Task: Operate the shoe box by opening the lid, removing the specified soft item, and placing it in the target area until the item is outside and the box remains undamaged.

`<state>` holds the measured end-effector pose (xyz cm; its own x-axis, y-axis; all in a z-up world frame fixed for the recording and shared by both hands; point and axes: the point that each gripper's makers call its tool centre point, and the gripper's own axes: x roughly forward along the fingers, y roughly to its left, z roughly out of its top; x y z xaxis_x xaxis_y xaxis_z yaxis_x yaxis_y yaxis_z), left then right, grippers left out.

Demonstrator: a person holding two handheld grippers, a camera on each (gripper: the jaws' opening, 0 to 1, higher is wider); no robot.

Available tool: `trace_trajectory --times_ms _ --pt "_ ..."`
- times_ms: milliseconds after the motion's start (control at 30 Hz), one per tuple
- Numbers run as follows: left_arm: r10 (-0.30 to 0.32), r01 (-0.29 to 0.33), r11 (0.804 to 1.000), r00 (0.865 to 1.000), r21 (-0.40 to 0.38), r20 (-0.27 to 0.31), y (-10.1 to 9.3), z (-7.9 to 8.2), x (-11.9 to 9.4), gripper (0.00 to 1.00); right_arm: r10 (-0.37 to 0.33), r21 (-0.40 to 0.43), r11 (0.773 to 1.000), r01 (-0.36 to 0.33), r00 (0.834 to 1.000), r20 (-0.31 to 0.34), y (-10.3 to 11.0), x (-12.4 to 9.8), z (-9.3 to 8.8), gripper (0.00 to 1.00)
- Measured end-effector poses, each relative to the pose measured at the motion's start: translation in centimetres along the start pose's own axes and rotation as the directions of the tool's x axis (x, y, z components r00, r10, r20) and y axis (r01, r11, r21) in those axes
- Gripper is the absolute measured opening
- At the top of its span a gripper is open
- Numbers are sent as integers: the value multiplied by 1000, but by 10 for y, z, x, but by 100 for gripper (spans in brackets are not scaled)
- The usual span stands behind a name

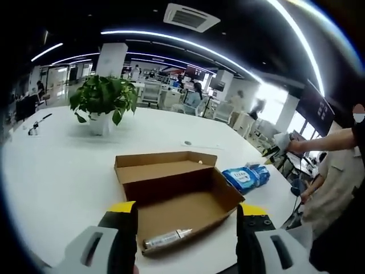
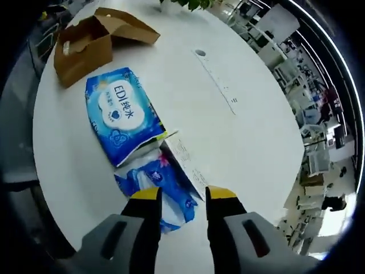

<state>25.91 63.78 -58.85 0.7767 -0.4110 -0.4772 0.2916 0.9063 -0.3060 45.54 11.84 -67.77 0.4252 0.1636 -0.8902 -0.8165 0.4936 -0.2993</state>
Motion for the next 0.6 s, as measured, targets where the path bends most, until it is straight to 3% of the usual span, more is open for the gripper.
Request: trace_trajectory --times_ms 133,300,567,600 --pt "-24 24 1000 1000 -4 -6 -6 -6 1 71 -34 124 992 27 998 54 10 -17 -2 30" --pt "-58 58 998 998 4 -22 -16 -12 3 71 -86 293 955 38 985 151 26 -40 0 32" --pt "-118 120 992 992 30 -46 -31 -15 8 71 -153 481 877 8 952 263 45 -62 -4 36" --pt "-123 125 992 991 31 -47 -32 -15 8 71 -166 523 852 -7 944 284 50 -68 -4 36"
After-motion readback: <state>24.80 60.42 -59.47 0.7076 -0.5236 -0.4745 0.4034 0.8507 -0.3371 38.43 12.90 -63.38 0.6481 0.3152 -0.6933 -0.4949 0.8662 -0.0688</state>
